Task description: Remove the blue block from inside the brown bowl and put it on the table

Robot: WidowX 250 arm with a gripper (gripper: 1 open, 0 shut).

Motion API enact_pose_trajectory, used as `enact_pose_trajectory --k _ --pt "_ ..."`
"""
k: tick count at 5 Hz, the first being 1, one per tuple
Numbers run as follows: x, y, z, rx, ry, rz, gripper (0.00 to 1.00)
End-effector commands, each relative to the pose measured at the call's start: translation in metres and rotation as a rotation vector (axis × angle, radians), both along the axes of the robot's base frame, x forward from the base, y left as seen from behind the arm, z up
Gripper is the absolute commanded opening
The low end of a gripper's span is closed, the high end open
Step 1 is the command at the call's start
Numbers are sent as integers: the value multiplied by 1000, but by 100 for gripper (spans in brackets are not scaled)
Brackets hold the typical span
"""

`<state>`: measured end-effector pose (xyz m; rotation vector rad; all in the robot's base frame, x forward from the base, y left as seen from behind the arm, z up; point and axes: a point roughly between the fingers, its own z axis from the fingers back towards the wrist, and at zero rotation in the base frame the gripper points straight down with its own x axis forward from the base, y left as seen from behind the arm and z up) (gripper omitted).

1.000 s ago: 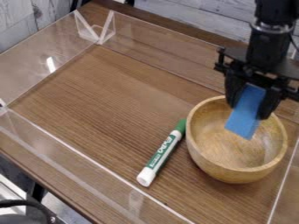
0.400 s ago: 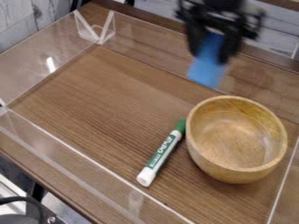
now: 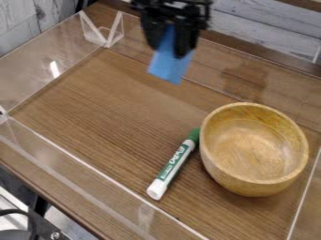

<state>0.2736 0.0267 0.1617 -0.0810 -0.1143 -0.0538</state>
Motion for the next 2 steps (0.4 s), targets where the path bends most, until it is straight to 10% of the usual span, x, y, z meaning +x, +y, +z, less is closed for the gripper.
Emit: enact_pose_trajectory --k 1,2 --pt "-6 2 7 24 -60 -19 0" --pt "-11 3 -7 38 -50 -20 0"
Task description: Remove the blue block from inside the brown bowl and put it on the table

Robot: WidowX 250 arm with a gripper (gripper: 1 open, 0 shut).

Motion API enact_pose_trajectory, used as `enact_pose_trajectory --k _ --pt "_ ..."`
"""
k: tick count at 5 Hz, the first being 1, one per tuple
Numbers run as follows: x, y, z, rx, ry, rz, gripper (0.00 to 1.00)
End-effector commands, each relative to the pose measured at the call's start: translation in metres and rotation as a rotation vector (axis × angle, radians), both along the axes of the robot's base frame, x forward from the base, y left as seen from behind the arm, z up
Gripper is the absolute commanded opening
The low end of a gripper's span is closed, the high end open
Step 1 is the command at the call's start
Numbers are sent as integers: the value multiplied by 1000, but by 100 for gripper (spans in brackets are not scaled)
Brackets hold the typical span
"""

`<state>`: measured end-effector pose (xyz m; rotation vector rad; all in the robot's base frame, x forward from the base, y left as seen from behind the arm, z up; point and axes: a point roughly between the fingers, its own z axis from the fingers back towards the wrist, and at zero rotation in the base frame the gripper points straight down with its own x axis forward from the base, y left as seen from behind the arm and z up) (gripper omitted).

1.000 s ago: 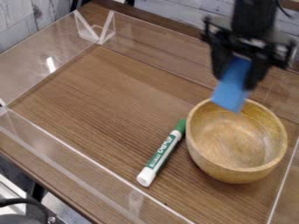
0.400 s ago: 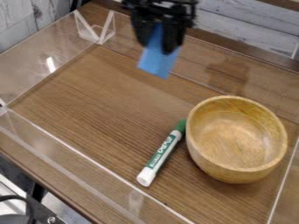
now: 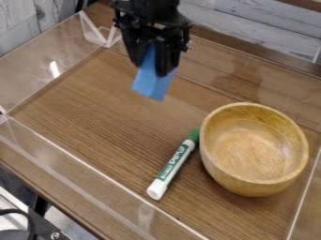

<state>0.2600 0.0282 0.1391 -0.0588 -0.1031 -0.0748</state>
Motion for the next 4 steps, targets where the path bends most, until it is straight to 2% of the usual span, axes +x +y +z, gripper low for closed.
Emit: enact_pose_trajectory --k 1,2,4 --pt "0 1 2 27 -56 -2 0" --pt "-1 1 -12 39 -53 0 0" --pt "0 -1 -27 47 -51 -2 0"
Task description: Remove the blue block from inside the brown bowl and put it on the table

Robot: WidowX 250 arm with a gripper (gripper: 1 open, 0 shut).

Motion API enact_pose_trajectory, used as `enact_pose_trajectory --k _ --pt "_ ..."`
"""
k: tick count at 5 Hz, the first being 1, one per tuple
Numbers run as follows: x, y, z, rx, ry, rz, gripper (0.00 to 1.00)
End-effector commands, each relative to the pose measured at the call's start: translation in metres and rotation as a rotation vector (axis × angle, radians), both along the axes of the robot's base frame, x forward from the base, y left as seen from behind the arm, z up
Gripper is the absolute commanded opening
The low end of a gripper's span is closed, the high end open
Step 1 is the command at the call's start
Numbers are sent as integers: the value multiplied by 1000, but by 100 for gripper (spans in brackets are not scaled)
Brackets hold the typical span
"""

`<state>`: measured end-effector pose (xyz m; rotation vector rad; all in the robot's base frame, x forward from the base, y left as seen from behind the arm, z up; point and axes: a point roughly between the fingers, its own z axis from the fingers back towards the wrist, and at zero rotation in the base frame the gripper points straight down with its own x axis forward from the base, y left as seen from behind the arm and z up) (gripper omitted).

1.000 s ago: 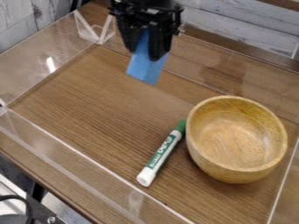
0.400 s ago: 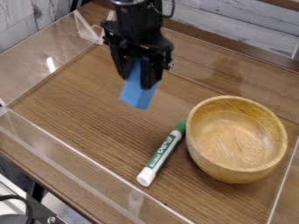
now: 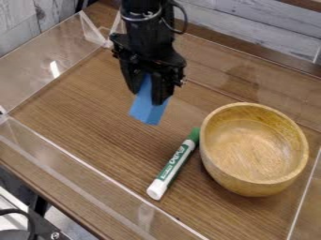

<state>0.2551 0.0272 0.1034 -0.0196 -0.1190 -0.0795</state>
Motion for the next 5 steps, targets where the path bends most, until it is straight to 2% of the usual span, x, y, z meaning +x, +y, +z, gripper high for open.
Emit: enact_pose_trajectory --k 1,2,5 --pt "5 0 3 10 -32 1 0" --pt "8 0 -1 9 -30 3 100" --pt "21 1 11 -16 -50 -4 100"
